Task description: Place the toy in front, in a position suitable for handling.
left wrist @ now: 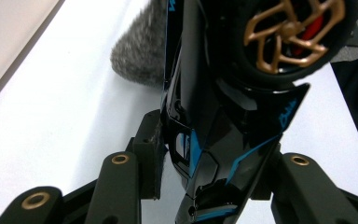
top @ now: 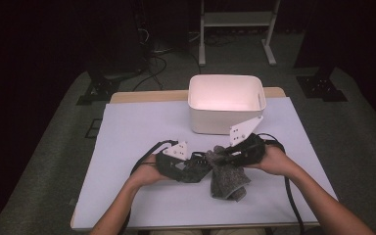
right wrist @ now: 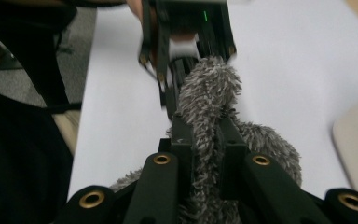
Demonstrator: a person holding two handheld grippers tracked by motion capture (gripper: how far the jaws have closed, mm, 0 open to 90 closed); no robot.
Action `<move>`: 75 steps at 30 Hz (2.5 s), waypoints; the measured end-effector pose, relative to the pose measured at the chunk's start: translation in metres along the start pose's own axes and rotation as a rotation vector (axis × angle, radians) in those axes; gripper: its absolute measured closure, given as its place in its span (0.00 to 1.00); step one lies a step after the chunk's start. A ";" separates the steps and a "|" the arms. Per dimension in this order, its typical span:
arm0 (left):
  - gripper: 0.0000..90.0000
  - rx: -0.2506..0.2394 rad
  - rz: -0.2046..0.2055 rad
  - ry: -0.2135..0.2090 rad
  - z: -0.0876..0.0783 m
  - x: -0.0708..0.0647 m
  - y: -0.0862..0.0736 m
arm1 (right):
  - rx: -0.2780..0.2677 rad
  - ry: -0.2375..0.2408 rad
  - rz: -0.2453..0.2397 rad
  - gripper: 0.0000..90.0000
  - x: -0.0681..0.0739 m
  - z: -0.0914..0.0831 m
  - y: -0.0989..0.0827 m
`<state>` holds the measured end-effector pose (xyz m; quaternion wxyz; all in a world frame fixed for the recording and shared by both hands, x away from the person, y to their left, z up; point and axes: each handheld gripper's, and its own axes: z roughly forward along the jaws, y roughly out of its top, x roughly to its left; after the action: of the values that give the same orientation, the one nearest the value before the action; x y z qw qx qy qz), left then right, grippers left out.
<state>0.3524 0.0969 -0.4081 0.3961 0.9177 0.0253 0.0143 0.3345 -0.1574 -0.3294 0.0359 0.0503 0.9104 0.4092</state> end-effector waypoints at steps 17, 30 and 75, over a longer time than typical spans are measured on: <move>0.64 -0.063 -0.006 0.011 0.009 0.000 -0.002 | 0.057 -0.009 -0.030 0.89 0.001 0.002 0.004; 0.64 0.019 0.028 0.005 0.002 -0.001 0.003 | 0.039 0.000 -0.049 0.89 0.002 0.002 0.012; 0.64 0.244 0.031 0.024 0.014 0.005 0.009 | 0.009 0.031 0.050 0.89 -0.005 0.029 -0.027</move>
<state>0.3589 0.0808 -0.4115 0.2810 0.9591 0.0171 0.0282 0.3406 -0.1545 -0.3681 0.0113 0.0669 0.9112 0.4064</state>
